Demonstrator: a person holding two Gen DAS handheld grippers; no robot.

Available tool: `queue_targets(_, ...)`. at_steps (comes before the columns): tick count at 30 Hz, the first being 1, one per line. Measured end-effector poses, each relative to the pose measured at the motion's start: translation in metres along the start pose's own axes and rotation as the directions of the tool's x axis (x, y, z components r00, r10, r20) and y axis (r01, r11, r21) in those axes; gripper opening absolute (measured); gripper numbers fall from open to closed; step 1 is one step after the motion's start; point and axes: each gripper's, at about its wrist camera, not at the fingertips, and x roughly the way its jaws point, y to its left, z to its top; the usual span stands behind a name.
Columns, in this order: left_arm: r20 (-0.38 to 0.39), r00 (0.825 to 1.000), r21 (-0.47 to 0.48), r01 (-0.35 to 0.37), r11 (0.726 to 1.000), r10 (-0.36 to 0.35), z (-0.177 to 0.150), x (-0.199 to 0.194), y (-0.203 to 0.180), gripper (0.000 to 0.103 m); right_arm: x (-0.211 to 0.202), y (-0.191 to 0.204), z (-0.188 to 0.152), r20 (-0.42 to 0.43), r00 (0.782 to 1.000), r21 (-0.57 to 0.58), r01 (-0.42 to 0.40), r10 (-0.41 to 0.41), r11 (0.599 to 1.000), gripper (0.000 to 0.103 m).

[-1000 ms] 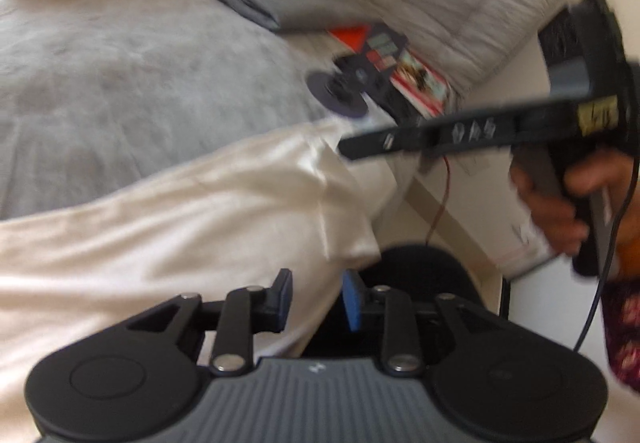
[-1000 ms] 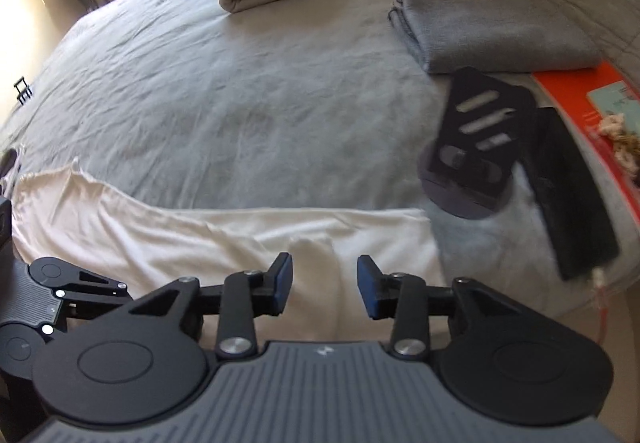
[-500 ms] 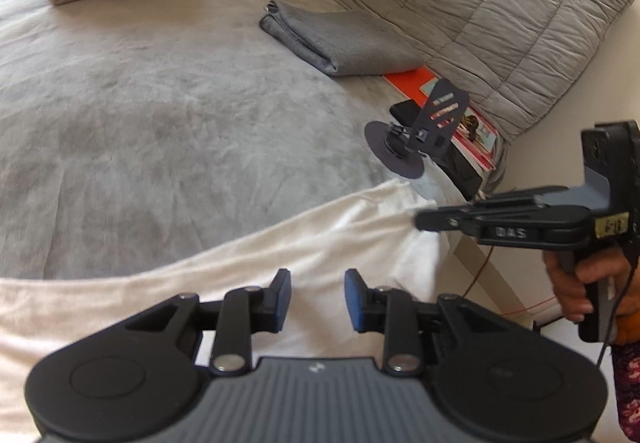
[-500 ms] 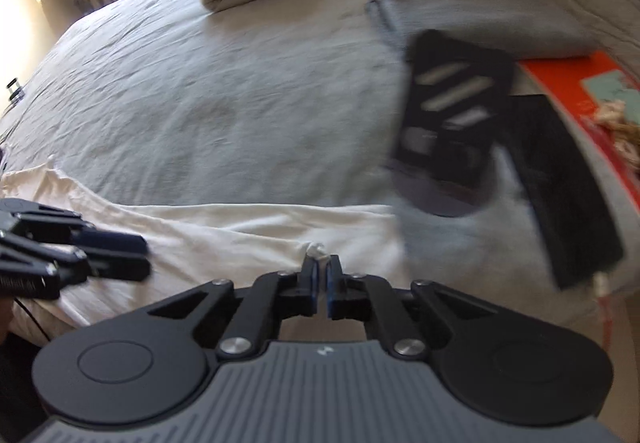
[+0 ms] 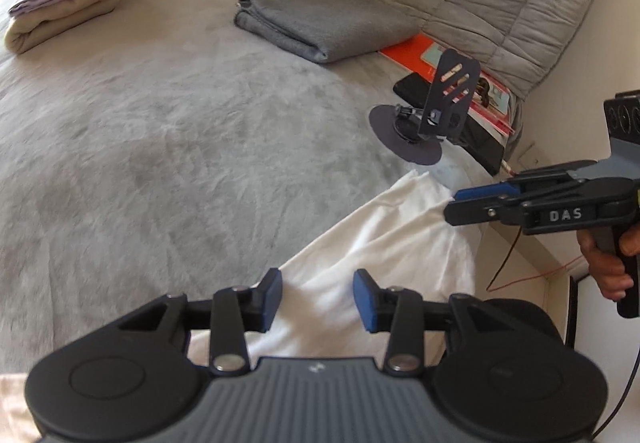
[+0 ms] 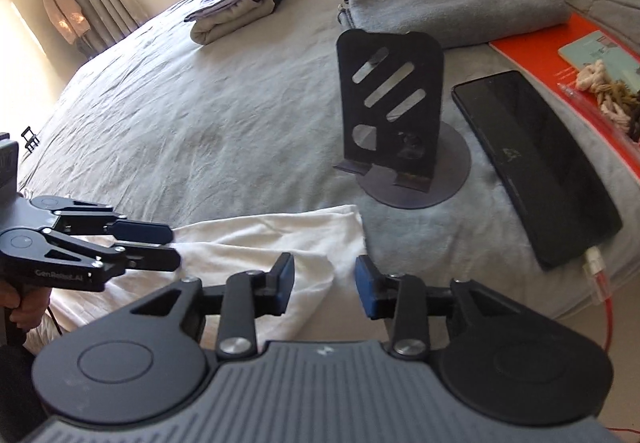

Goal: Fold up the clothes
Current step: 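Move both grippers over the garment edge, open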

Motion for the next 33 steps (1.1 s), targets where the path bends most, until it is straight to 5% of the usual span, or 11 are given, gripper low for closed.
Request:
queue_targets(2, 0.002, 1.0, 0.016, -0.001, 1.0, 0.001, 0.0, 0.001, -0.003, 0.026, 0.003, 0.004, -0.001, 0.005, 1.0, -0.023, 0.015, -0.015, 1.0, 0.035)
queue_targets(4, 0.002, 1.0, 0.028, 0.002, 1.0, -0.002, -0.001, 0.002, -0.005, 0.017, 0.004, 0.007, -0.002, 0.011, 1.0, -0.043, 0.019, -0.019, 0.999, 0.007)
queue_targets(6, 0.011, 1.0, 0.046, 0.005, 0.999, -0.005, -0.002, 0.001, -0.008, 0.008, 0.002, 0.009, -0.002, 0.026, 1.0, -0.052, 0.014, -0.013, 0.999, 0.003)
queue_targets(12, 0.119, 0.993, 0.036, -0.027, 0.999, 0.022, -0.001, -0.012, -0.014, 0.001, -0.017, 0.02, 0.005, 0.121, 0.992, -0.109, 0.042, -0.028, 0.993, 0.002)
queue_targets(18, 0.097, 0.991, 0.016, -0.091, 0.996, 0.089, 0.005, 0.004, -0.012, 0.002, -0.003, 0.018, 0.02, 0.124, 0.992, -0.118, 0.049, -0.034, 0.992, 0.002)
queue_targets(26, 0.112, 0.989, 0.0, -0.102, 0.995, 0.101, -0.002, -0.007, -0.011, 0.021, 0.005, 0.005, 0.015, 0.081, 0.995, -0.036, 0.064, -0.061, 0.997, 0.021)
queue_targets(28, 0.118, 0.989, -0.014, -0.092, 0.996, 0.093, -0.004, -0.012, -0.009, 0.023, -0.006, 0.012, 0.009, 0.09, 0.995, -0.057, 0.056, -0.05, 0.997, 0.043)
queue_targets(33, 0.121, 0.99, -0.047, -0.067, 0.997, 0.072, -0.015, -0.023, -0.008, 0.024, -0.012, 0.037, -0.008, 0.081, 0.997, -0.141, 0.008, 0.004, 0.99, 0.043)
